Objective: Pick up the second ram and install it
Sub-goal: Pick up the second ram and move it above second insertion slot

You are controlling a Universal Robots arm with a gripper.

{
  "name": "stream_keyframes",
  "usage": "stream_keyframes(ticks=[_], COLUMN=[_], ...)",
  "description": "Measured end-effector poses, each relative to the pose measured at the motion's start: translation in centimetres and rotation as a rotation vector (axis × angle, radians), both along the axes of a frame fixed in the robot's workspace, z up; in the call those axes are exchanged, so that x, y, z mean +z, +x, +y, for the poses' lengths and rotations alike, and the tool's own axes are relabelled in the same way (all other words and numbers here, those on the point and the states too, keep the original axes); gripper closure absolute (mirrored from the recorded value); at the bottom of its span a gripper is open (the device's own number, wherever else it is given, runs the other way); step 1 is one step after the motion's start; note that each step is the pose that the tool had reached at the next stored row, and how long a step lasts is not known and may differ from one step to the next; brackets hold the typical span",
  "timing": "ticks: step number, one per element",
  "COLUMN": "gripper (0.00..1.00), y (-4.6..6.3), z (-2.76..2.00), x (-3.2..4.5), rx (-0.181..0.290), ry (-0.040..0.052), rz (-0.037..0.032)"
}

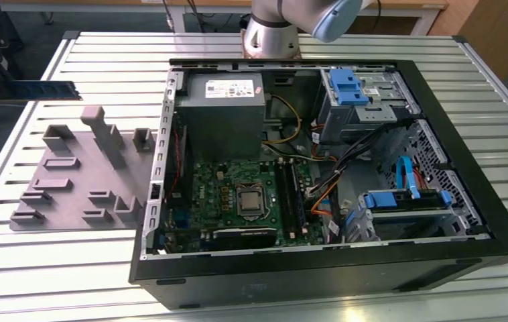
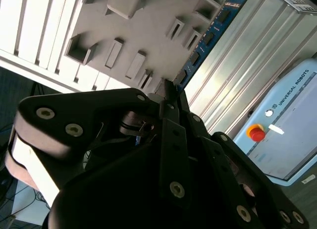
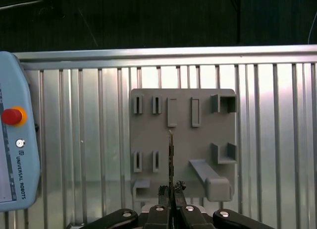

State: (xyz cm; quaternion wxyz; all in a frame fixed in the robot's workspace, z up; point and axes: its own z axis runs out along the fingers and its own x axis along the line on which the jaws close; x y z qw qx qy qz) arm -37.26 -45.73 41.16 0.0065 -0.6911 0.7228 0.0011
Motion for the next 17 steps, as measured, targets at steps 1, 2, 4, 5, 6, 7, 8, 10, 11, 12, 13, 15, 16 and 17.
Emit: stream_keyframes(ticks=[1,2,4,5,6,7,8,10,11,12,13,15,16,17], gripper=[0.86,0.86,0.86,0.86,0.86,0.86,0.86,0.86,0.86,0.86,0.86,0.86,0.86,0.86], y=[0.06,0.13,0.30,0.37,0.43,0.48,0.54,0.66,0.71,0.77,0.82,0.94,0.99,1.06], z=[0.00,0.00,0.00,0.00,0.00,0.00,0.00,0.00,0.00,0.00,0.00,0.00,0.00,0.00], x=[0.00,0.00,0.00,0.00,0.00,0.00,0.00,0.00,0.00,0.00,0.00,0.00,0.00,0.00], rx=[0.000,0.000,0.000,0.000,0.000,0.000,0.000,0.000,0.000,0.000,0.000,0.000,0.000,0.000], ry=[0.0000,0.0001,0.0000,0.0001,0.0000,0.0000,0.0001,0.0000,0.0000,0.0001,0.0000,0.0000,0.0000,0.0000], rz=[0.0000,0.0000,0.0000,0.0000,-0.0001,0.0000,-0.0001,0.0000,0.0000,-0.0001,0.0000,0.0000,0.0000,0.0000])
